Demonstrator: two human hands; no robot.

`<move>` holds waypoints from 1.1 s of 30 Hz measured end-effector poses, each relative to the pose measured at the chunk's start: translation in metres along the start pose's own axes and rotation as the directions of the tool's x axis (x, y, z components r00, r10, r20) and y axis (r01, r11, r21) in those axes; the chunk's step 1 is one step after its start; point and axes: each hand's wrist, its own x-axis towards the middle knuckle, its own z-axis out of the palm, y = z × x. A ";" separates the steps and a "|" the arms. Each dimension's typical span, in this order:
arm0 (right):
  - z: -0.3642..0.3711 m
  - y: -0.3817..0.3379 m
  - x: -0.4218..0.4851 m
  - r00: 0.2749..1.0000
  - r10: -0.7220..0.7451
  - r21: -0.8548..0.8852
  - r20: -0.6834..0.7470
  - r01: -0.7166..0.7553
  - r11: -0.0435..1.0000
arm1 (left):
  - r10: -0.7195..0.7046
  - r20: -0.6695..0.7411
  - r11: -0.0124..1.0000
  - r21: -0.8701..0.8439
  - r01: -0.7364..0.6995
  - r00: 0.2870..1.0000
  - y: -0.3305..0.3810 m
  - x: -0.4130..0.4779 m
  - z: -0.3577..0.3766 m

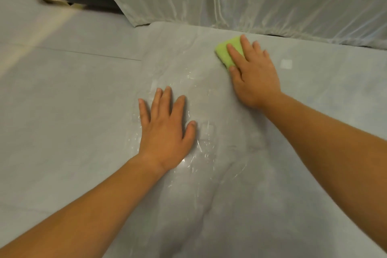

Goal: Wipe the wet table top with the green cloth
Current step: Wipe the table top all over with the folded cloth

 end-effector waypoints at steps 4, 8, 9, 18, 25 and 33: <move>0.022 -0.031 -0.081 0.988 -0.155 -0.027 -0.022 0.154 0.988 | 0.046 0.060 0.993 0.108 -0.052 0.997 -0.010 -0.022 0.014; 0.019 -0.008 -0.121 0.927 -0.367 -0.031 0.071 0.370 0.928 | 0.046 0.044 0.989 0.136 -0.051 0.998 -0.010 -0.021 0.020; 0.016 -0.001 -0.113 0.945 -0.324 -0.036 0.056 0.326 0.945 | 0.044 0.042 0.988 0.143 -0.050 0.998 -0.010 -0.021 0.021; 0.048 -0.054 -0.203 0.973 -0.231 -0.018 -0.015 0.231 0.973 | 0.087 0.002 0.996 0.006 -0.087 0.996 -0.012 -0.044 0.014; 0.038 -0.040 -0.189 0.998 -0.069 0.010 -0.013 0.069 0.998 | 0.088 0.032 0.996 -0.015 -0.088 0.996 -0.013 -0.131 0.027; 0.071 -0.088 -0.294 0.962 -0.272 0.023 0.036 0.271 0.962 | 0.068 0.063 0.989 -0.135 -0.059 0.996 -0.017 -0.159 0.032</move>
